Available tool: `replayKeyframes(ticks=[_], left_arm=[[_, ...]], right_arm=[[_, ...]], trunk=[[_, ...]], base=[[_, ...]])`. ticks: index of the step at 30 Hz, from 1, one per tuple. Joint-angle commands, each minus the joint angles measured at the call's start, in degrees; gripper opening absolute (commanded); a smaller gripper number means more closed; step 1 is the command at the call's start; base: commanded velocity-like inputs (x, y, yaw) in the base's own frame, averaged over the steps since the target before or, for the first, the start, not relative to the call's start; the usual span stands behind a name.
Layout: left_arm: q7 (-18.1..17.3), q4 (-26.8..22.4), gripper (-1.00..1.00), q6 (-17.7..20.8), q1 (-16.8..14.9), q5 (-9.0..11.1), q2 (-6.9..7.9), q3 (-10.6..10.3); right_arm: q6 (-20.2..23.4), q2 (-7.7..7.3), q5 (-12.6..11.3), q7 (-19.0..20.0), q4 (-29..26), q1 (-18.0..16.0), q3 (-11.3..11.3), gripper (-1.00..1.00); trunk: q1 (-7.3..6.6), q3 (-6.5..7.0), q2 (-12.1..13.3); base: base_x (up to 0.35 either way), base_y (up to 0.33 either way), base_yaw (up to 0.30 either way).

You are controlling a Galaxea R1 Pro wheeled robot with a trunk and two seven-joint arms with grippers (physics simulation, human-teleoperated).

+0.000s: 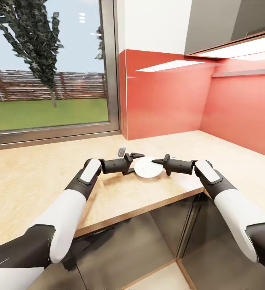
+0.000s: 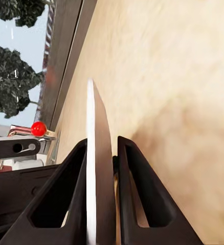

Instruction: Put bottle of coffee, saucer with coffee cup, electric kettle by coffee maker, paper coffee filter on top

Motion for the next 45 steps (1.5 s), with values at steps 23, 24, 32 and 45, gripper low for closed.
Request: replayKeyframes(ticks=[23,24,32,45], left_arm=[[-0.4,-3.3,1.0,0.2,0.0,-0.4,-0.03,4.9],[-0.4,-3.4,1.0,0.2,0.0,-0.4,-0.03,5.9],[-0.4,-6.9,1.0,0.2,0.0,-0.4,-0.03,7.8],[-0.4,-9.7,1.0,0.2,0.0,-0.4,-0.03,7.8]], right_arm=[[0.0,-0.08,2.4,0.2,0.0,0.0,0.4,-1.0],[0.0,-0.08,2.4,0.2,0.0,0.0,0.4,-1.0],[0.0,-0.08,2.4,0.2,0.0,0.0,0.4,-1.0],[0.0,-0.12,2.4,0.2,0.0,0.0,0.4,-1.0]], trunk=[[-0.01,-0.08,0.0],[-0.01,-0.08,0.0],[-0.01,-0.08,0.0],[-0.01,-0.08,0.0]], base=[[-0.097,0.0,0.0],[0.0,0.0,0.0],[-0.013,0.0,0.0],[-0.28,0.0,0.0]])
